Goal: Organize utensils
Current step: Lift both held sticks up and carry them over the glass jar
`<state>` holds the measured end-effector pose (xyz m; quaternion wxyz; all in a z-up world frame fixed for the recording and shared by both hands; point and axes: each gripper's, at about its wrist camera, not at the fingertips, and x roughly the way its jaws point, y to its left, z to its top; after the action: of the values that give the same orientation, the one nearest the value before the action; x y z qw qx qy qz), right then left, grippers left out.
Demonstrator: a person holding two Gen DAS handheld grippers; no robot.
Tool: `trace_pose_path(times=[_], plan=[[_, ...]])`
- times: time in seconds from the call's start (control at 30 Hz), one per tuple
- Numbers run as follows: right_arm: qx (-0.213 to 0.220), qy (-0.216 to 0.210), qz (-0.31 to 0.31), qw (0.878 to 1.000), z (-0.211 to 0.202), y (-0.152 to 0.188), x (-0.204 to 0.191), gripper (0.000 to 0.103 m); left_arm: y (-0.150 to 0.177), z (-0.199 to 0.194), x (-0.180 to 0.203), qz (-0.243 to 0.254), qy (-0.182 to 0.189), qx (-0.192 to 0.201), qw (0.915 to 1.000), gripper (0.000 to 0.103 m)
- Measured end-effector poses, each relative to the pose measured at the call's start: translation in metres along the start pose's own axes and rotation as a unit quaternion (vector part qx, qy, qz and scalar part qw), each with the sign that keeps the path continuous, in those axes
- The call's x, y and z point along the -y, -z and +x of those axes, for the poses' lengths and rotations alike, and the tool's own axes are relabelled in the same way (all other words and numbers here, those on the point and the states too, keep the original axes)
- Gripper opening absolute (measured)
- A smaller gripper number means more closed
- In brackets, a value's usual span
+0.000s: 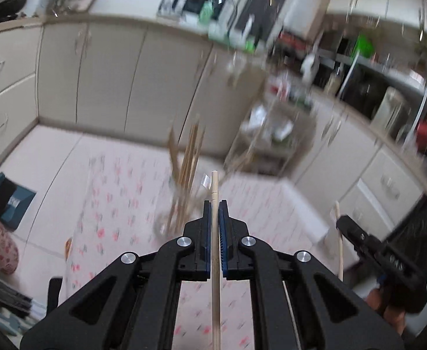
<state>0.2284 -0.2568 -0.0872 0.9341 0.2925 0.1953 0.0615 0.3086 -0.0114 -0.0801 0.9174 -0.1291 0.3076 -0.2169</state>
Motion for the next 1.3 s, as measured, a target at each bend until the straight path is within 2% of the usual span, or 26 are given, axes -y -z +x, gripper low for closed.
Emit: trace_pose_path(times=[0.2, 0.43, 0.67, 0.83, 0.93, 1.3], plan=[[0.097, 0.001, -0.051, 0.994, -0.010, -0.030, -0.043, 0.006, -0.041, -0.010, 0.008, -0.019, 0.012, 0.101, 0.9946, 0.005], [0.140, -0.001, -0.074, 0.987, 0.001, -0.053, -0.060, 0.006, -0.076, 0.015, -0.004, -0.057, -0.019, 0.172, 0.9833, 0.005], [0.179, 0.008, -0.082, 0.980, 0.019, -0.067, -0.059, 0.006, -0.089, 0.034, -0.003, -0.056, -0.071, 0.239, 0.9668, 0.005], [0.187, 0.008, -0.075, 0.979, 0.026, -0.069, -0.054, 0.006, -0.089, 0.054, -0.008, -0.074, -0.092, 0.269, 0.9558, 0.005], [0.188, 0.010, -0.071, 0.979, 0.032, -0.070, -0.048, 0.006, -0.087, 0.064, -0.015, -0.084, -0.102, 0.276, 0.9521, 0.005], [0.174, 0.007, -0.060, 0.983, 0.056, -0.065, -0.037, 0.006, -0.070, 0.094, -0.026, -0.072, -0.133, 0.297, 0.9429, 0.005]])
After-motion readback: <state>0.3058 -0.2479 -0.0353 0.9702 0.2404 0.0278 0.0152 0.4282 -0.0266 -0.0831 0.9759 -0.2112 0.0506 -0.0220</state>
